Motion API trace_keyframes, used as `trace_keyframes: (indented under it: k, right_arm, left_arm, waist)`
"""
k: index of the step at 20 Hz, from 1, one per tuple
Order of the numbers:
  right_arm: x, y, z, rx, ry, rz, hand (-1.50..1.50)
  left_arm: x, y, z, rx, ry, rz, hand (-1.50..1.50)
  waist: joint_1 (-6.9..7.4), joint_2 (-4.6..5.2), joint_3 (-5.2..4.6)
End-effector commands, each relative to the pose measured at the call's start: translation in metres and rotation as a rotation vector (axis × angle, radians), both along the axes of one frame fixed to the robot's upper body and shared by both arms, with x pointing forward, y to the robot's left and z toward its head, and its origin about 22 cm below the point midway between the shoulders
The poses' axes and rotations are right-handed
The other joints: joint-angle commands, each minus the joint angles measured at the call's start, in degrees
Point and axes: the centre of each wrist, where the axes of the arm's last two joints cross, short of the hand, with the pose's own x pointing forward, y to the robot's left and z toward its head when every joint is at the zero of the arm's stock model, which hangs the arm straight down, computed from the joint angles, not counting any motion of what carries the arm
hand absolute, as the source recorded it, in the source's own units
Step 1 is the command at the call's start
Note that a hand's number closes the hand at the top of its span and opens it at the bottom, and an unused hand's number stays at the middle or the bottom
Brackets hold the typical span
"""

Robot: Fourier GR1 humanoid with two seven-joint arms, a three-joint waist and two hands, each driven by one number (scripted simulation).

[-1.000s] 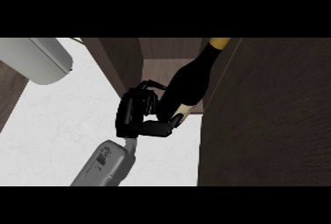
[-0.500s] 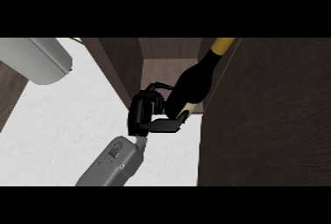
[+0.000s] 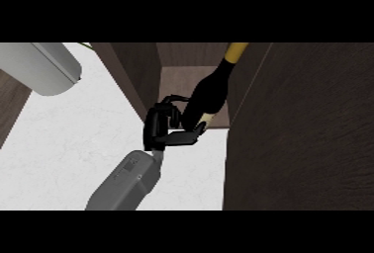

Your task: Pick up the wine, place it into the cabinet and close the cabinet

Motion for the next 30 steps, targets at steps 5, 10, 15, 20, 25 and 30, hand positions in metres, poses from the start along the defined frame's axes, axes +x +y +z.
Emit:
trace_keyframes:
  k: [5,10,15,20,25,30]
  right_arm:
    - [-0.008,-0.022,0.001,0.002,0.01,0.004,-1.5]
    - [-0.024,-0.005,0.005,0.008,0.016,-0.002,-1.5]
    - [-0.004,-0.011,0.0,0.02,0.0,0.009,-1.5]
    - [-0.009,0.004,0.005,0.02,-0.014,0.011,-1.5]
    - [0.003,0.003,-0.004,0.015,0.006,0.029,-1.5]
    - [0.011,0.009,0.004,0.021,-0.004,0.015,-1.5]
  left_arm:
    - [0.002,0.003,-0.017,-0.106,0.03,0.022,1.5]
    - [0.027,0.012,-0.008,-0.135,0.03,-0.004,1.5]
    - [0.033,0.001,-0.01,-0.119,0.027,-0.002,1.5]
    - [0.039,0.006,-0.015,-0.145,0.046,-0.021,1.5]
    - [0.06,-0.006,0.014,-0.156,0.015,-0.014,1.5]
    - [0.067,-0.006,0.018,-0.156,0.044,-0.024,1.5]
  waist:
    - [-0.45,0.03,0.01]
    - [-0.17,-0.07,0.01]
    - [-0.78,0.13,-0.01]
    - [-1.12,0.27,-0.04]
    - [-1.49,0.36,-0.03]
    - [-1.27,0.36,-0.03]
